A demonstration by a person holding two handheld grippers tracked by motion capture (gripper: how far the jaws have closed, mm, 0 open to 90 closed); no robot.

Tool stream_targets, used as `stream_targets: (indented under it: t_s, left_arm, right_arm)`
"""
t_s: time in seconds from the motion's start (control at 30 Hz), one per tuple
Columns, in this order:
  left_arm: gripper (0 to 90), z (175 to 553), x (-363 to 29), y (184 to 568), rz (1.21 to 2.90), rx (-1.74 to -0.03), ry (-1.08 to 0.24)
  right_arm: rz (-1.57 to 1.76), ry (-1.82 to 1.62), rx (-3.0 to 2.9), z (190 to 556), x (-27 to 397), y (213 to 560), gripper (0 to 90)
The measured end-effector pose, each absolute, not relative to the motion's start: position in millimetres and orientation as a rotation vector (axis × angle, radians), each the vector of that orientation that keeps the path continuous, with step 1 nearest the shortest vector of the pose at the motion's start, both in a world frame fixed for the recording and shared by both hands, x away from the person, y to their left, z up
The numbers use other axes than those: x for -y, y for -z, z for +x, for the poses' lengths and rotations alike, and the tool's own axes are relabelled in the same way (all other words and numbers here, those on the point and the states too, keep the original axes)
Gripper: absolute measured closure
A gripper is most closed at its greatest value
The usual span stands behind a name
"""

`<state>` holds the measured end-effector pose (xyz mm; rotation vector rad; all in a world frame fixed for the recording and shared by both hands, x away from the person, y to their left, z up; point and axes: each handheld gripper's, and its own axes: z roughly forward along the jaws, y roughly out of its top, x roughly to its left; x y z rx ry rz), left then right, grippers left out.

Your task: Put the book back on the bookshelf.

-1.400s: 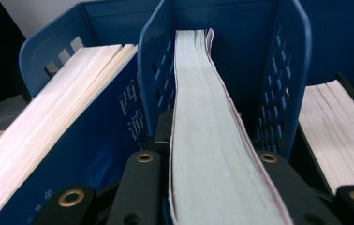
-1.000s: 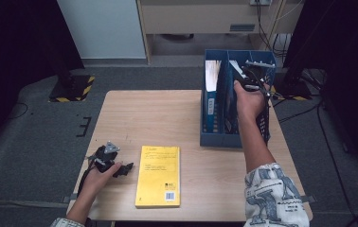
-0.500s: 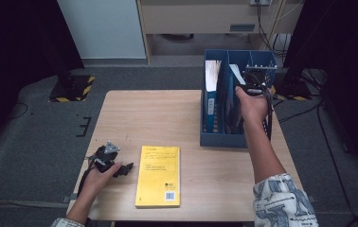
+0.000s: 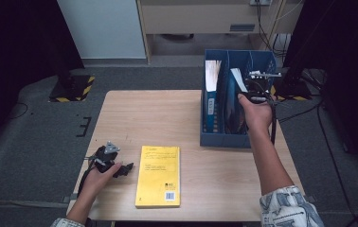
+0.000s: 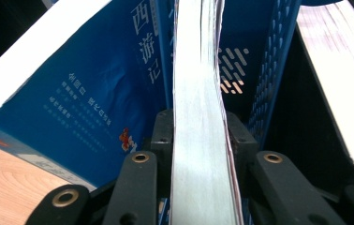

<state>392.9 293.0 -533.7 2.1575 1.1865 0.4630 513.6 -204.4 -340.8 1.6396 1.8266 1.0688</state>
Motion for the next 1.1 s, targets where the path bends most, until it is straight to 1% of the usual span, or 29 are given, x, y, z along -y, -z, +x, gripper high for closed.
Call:
stream_targets:
  t_s: [0.17, 0.53, 0.6, 0.73, 0.93, 1.1]
  left_arm:
    - [0.0, 392.9, -293.1, 533.6, 2.158, -1.187, -0.462]
    - [0.0, 393.0, -293.0, 533.5, 2.158, -1.187, -0.462]
    - [0.0, 393.0, -292.9, 533.6, 2.158, -1.187, -0.462]
    - [0.0, 393.1, -292.9, 533.6, 2.158, -1.187, -0.462]
    - [0.0, 393.1, -293.0, 533.7, 2.157, -1.185, -0.462]
    - [0.0, 393.2, -292.9, 533.6, 2.158, -1.185, -0.462]
  right_arm:
    - [1.630, -1.076, -1.855, 515.6, 201.4, 337.8, 67.3]
    - [1.644, -1.083, -1.864, 521.9, 200.4, 330.3, 66.8]
    - [1.636, -1.077, -1.865, 522.7, 199.8, 330.3, 67.6]
    - [1.621, -1.044, -1.849, 521.7, 198.9, 329.2, 72.8]
    - [1.610, -1.048, -1.789, 520.8, 200.1, 329.4, 73.4]
    - [1.590, -1.048, -1.754, 529.8, 201.1, 317.8, 73.4]
